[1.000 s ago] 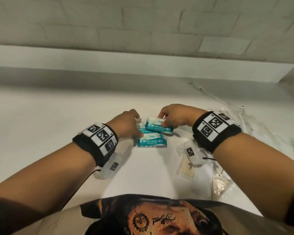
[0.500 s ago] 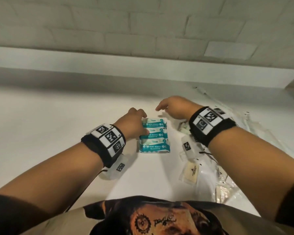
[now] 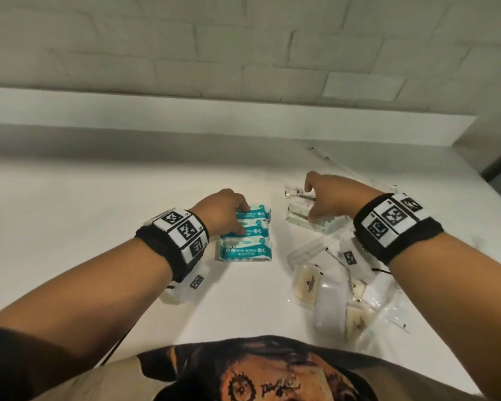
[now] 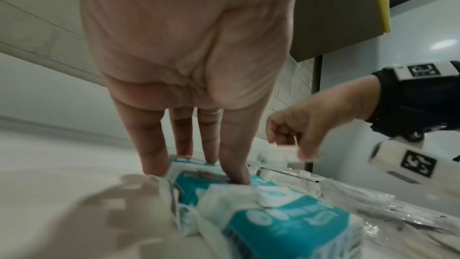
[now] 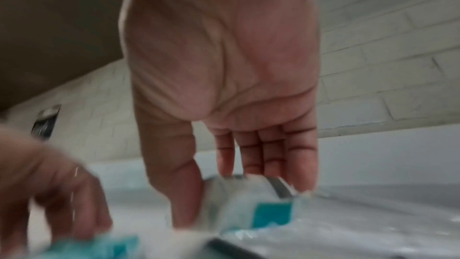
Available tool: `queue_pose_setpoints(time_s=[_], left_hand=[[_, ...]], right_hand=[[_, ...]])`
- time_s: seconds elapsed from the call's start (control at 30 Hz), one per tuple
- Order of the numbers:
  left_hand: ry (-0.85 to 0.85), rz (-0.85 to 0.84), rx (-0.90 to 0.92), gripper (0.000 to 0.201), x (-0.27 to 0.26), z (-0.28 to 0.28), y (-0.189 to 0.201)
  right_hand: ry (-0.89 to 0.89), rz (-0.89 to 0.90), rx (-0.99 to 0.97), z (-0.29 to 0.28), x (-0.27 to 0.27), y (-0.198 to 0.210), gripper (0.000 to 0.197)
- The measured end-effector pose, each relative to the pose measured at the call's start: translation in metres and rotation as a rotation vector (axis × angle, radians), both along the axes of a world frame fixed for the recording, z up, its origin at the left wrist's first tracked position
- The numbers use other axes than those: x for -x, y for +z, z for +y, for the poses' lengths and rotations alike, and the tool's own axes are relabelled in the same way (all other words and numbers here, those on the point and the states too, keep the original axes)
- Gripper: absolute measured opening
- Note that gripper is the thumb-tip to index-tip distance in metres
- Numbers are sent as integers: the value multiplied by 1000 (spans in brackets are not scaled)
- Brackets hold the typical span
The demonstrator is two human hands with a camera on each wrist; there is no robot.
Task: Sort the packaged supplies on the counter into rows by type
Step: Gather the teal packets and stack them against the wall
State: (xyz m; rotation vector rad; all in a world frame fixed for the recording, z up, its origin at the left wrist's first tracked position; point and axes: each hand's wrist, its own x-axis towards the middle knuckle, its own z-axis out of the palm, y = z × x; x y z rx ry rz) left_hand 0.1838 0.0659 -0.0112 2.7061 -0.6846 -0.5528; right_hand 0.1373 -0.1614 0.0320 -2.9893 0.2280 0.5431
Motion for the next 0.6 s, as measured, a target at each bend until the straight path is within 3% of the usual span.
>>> queue_pose_setpoints(time_s=[0.13, 0.23, 0.37, 0.53, 0.6], left_hand=[[96, -22, 20, 41, 2, 3, -4], [126, -17, 26, 41, 1, 5, -5], [114, -16, 32, 42, 0, 7, -3], [131, -6, 65, 42, -3, 10, -5], [150, -2, 79, 44, -3, 10, -5]], right_hand=[[-93, 8, -474, 28, -17, 10, 21], [-193, 105, -654, 50, -29, -1, 25], [-329, 149, -708, 57, -43, -13, 26], [-53, 345, -474, 51, -57, -9, 36], [-23, 343, -464, 50, -63, -7, 29]])
